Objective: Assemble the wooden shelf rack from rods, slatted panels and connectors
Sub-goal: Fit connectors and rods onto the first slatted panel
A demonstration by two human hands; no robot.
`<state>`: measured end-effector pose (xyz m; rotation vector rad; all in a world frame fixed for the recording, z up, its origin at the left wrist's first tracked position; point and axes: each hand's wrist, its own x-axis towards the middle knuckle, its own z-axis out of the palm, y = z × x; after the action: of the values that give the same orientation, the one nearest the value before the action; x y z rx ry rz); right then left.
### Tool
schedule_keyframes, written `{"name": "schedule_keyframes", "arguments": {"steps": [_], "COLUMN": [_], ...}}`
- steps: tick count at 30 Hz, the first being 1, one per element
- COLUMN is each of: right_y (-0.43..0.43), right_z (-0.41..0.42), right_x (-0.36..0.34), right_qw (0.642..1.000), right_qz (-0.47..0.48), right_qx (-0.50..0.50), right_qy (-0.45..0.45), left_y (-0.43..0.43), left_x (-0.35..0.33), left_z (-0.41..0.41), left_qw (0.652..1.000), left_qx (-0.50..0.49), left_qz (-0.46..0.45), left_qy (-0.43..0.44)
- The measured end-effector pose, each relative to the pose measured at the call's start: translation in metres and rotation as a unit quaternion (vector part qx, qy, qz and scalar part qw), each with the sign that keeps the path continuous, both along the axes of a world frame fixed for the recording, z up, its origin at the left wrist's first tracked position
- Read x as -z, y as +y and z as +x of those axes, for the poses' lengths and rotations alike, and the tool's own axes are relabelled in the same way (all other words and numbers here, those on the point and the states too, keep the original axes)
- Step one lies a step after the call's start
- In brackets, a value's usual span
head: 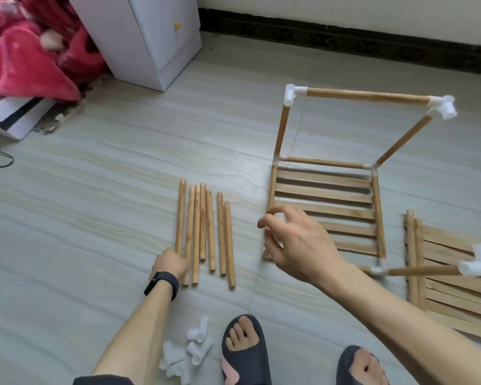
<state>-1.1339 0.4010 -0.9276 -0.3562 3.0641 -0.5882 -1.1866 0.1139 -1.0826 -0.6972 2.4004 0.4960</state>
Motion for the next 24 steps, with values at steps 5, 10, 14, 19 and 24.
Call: {"name": "schedule_keyframes", "arguments": {"steps": [5,10,14,19,24], "right_y": [0.004,0.006,0.017,0.06,0.09], "right_z": [-0.017,-0.014,0.005,0.024,0.063], "right_x": [-0.02,-0.056,-0.092,-0.103,-0.077], "right_qw": [0.995,0.979,0.934,0.683,0.635], "right_qz": [0.038,-0.031,-0.286,-0.669,-0.692], "right_qx": [0.001,0.025,0.16,0.248,0.332], "right_qy": [-0.095,-0.201,-0.144,-0.156,-0.085], "left_y": [0.005,0.038,0.078,0.124,0.157], "left_x": [-0.055,-0.128,-0.19,-0.231,-0.215], "left_z": [-0.006,0.001,0.017,0.034,0.028], "left_qw": [0.982,0.949,0.894,0.833,0.876], "left_qx": [-0.082,0.031,0.182,0.346,0.252], "left_qz": [0.158,0.241,0.248,0.235,0.274], "left_qy": [0.055,0.199,0.325,0.362,0.307]}}
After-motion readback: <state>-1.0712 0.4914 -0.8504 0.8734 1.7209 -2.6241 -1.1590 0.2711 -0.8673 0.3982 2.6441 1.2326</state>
